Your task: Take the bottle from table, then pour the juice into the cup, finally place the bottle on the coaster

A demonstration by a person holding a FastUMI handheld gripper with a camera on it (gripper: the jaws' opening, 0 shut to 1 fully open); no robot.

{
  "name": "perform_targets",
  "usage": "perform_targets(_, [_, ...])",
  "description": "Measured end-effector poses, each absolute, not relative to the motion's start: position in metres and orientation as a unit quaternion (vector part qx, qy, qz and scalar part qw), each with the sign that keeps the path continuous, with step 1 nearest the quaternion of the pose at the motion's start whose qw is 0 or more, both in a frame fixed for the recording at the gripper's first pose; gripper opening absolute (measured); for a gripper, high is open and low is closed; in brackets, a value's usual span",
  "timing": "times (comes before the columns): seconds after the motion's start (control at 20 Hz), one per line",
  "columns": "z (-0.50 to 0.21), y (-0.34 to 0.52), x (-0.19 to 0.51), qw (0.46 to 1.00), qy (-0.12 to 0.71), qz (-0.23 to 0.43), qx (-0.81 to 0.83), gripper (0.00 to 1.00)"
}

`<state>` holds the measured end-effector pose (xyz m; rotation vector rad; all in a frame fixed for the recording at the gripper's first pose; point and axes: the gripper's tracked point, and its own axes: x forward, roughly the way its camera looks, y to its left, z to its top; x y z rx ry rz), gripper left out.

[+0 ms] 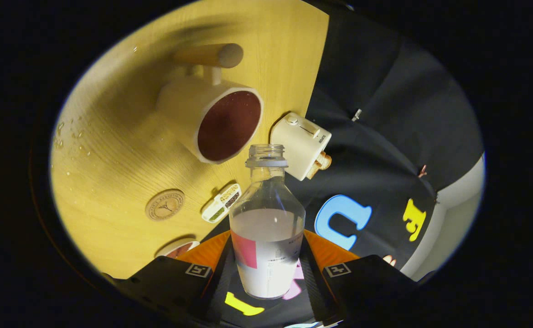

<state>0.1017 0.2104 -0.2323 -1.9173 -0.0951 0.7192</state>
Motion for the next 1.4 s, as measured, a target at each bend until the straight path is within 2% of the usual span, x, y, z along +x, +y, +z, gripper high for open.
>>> perform_targets(0.45, [-0.262,0.192,0.074,0.738,0.132,0.293,-0.594,0.75])
perform_targets(0.8, [-0.259,0.184,0.071,0.857,0.194,0.259,-0.401,0.76])
perform_targets(1.1, [-0.218,0.173,0.073,0.932,0.2,0.226,-0.201,0.76])
perform_targets(1.4, [-0.161,0.155,0.077,0.962,0.145,0.225,-0.055,0.75])
